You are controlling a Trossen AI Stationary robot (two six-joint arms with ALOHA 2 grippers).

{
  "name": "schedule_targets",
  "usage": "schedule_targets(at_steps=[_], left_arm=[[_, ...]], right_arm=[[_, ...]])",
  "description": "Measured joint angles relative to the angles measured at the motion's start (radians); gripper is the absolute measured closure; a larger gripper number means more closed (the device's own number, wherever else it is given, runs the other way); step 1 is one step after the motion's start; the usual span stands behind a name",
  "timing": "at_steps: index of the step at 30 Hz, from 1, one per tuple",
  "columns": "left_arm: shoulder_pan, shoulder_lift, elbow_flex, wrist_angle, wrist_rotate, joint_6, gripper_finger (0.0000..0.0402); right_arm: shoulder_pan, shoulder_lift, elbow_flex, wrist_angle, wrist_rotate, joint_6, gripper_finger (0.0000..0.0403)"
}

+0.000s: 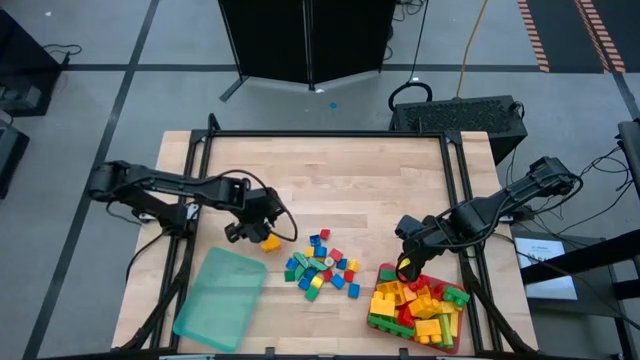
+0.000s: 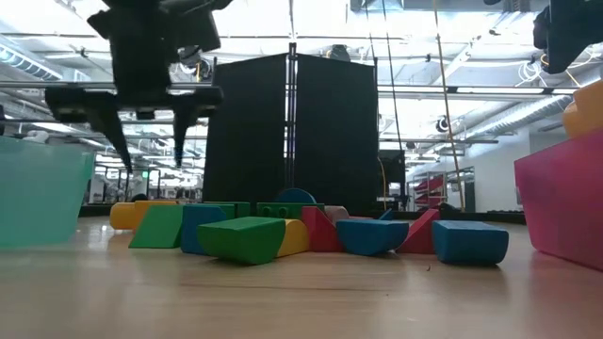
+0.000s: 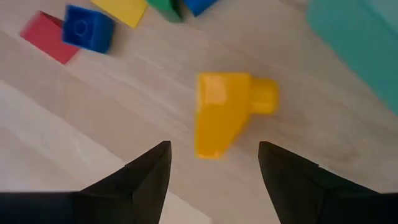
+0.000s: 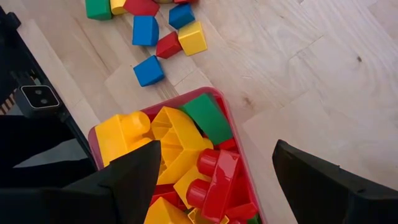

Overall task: Sort blocks by size
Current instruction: Put the 2-stud yellow game piece into the pink bin

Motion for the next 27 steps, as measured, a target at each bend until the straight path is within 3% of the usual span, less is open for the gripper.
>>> schedule_targets(at_steps=[13, 27], left_arm=[[-0.003, 0.144, -0.032, 0.12, -0.003, 0.057, 0.0157], [-0.004, 0.248, -0.031, 0.193, 0.014, 0.021, 0.0159]], right_arm=[[0.0, 0.0, 0.0, 0.007, 0.0, 0.0, 0.0103], [0.0, 0.0, 0.0, 0.002, 0.036, -0.044, 0.0103]])
